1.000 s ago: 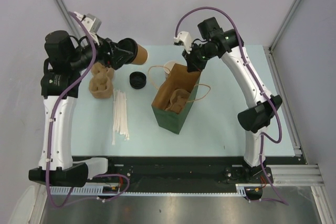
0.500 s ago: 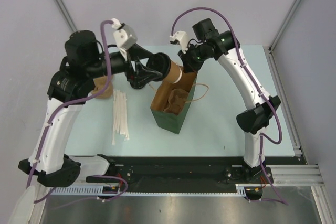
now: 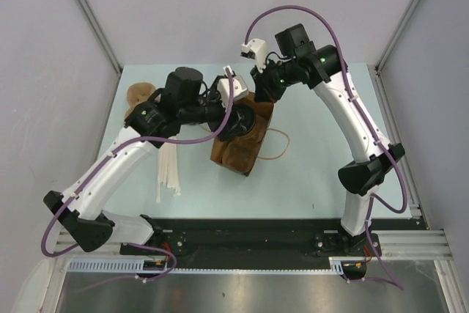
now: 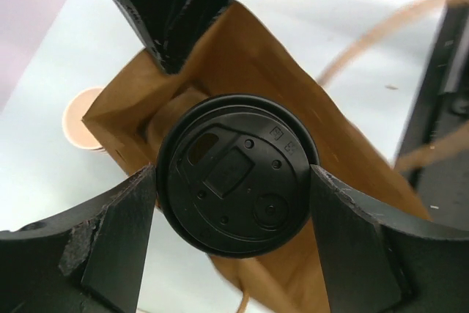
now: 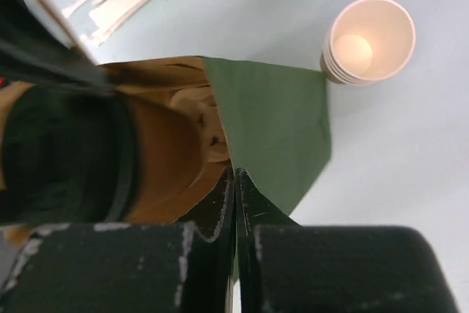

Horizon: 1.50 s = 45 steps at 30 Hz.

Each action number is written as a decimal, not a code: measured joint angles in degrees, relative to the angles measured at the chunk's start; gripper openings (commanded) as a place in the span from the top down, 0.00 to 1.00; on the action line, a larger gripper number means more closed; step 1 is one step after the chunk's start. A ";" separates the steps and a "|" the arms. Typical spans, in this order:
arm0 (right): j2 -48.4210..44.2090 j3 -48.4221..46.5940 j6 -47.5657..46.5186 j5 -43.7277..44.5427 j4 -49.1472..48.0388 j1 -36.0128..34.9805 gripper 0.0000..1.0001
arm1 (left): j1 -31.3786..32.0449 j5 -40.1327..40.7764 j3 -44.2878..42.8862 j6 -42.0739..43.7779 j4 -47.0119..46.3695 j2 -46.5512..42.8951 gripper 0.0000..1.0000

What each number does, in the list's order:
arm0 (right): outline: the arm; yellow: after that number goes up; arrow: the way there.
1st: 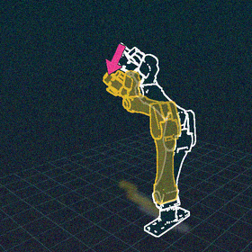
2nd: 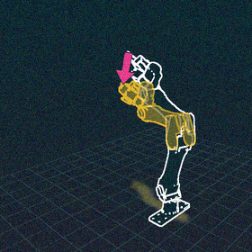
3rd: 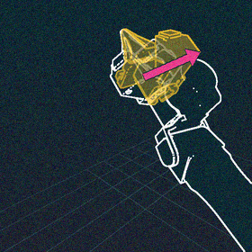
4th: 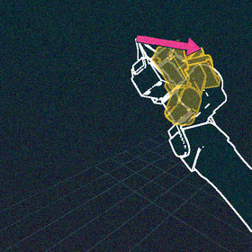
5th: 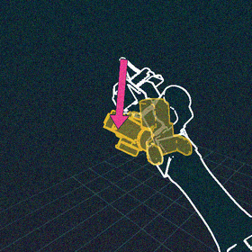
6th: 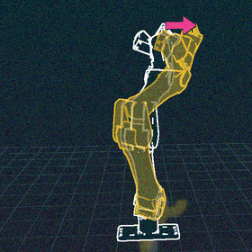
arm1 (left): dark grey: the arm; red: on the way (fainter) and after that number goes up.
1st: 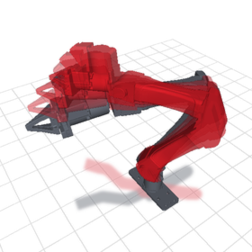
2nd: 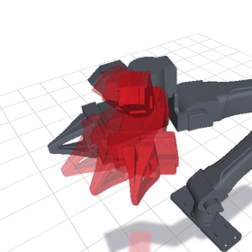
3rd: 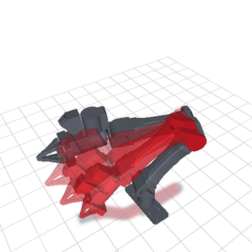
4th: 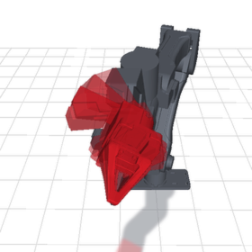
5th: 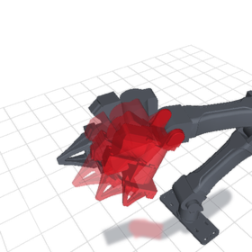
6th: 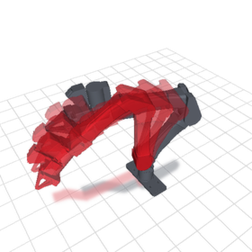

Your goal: Pack the takeout coffee

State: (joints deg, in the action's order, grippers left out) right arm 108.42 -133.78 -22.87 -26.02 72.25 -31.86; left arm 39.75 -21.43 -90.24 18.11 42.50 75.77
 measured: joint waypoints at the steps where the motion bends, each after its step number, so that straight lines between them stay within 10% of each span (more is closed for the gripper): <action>1: -0.61 0.52 0.39 -0.13 -0.26 -0.33 1.00 | 0.46 1.46 1.03 0.59 -0.81 0.00 0.47; 24: -4.35 13.92 9.92 -11.98 -3.52 6.71 1.00 | 0.59 8.09 12.35 0.35 -13.31 5.14 0.48; 26: -5.73 17.27 10.01 -13.84 -2.95 7.76 0.86 | 0.02 7.63 12.72 0.37 -13.09 5.14 0.48; 29: -7.96 21.14 9.22 -16.92 -0.11 8.50 0.34 | -0.68 6.36 12.81 0.42 -12.81 5.14 0.48; 32: -9.66 22.45 7.30 -18.99 2.82 9.33 0.16 | -1.29 5.14 12.81 0.72 -12.72 5.14 0.48; 45: -7.39 9.16 -0.57 -10.69 3.23 12.33 0.02 | -0.94 0.26 11.06 2.43 -11.87 6.97 0.50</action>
State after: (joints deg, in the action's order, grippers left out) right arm 101.03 -124.62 -23.44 -36.71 75.48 -19.53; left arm 38.81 -21.17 -79.18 20.53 30.63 82.74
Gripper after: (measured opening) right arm 0.963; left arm 0.810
